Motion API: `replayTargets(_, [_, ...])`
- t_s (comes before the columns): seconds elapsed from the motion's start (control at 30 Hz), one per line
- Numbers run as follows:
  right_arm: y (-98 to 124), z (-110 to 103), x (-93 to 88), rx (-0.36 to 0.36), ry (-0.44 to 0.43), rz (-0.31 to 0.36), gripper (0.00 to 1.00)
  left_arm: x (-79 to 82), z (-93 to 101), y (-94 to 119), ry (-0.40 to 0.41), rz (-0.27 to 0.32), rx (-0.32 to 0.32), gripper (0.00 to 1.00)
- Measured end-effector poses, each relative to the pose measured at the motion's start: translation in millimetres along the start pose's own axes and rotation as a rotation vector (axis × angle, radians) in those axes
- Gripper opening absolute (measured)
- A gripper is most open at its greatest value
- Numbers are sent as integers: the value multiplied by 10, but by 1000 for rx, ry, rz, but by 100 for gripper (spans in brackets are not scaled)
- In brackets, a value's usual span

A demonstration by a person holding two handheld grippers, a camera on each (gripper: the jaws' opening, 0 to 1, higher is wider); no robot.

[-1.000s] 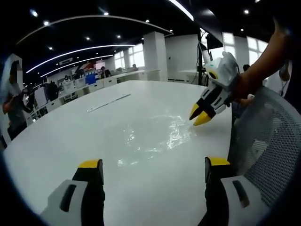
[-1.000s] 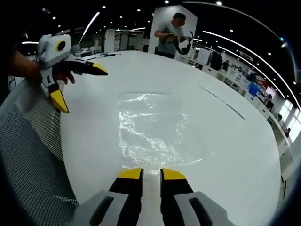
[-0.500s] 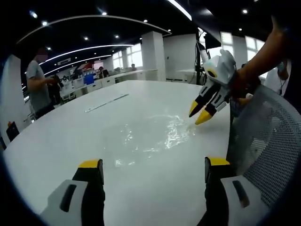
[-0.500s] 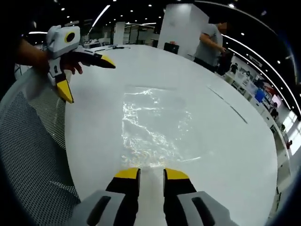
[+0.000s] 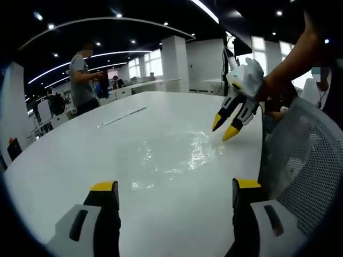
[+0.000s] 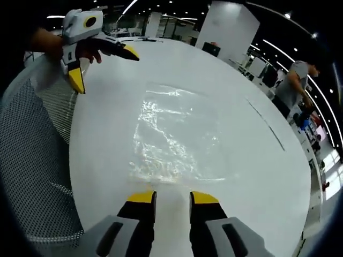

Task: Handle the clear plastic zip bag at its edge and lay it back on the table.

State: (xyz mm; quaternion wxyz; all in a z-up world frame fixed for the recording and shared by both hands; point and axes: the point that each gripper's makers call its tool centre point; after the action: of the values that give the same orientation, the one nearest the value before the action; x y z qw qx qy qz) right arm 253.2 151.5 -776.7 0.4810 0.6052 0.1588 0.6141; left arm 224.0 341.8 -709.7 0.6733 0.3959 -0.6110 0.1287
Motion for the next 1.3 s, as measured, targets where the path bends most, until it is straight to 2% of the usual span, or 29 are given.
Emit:
replayTargets(0.47, [-95,-66,116,60,89,-7,23,-33,-37,2,3,-3,5,87])
replayTargets(0.6, [-122,-72,177,66,70,5,23,-34,-48,4,3,-1,7,87])
replayTargets(0.83, [-232,-214,359,91,54,38,22,-42,-62,8,3,1,8,86])
replayTargets(1.0, [-331,-373,536,125,73,61,21,-46,-73,13,1,2,10,86])
replayTargets(1.13, [-396,-433,603,145,67,72,21,-37,-86,22,0,5,15,86])
replayTargets(1.3, [-433,-514,658,176,4,84,12,-25,-109,39,1,9,25,86])
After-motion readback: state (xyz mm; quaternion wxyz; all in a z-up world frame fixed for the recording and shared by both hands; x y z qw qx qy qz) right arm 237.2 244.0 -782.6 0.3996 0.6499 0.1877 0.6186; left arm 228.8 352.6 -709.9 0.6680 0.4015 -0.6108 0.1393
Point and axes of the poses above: the point that each gripper's makers call its tool centre point, and the gripper's own axes: y roughly backward along the fingers, z roughly to its right, x roughly out of its top, and after that the axes turned 4 degrees about z, right-handed
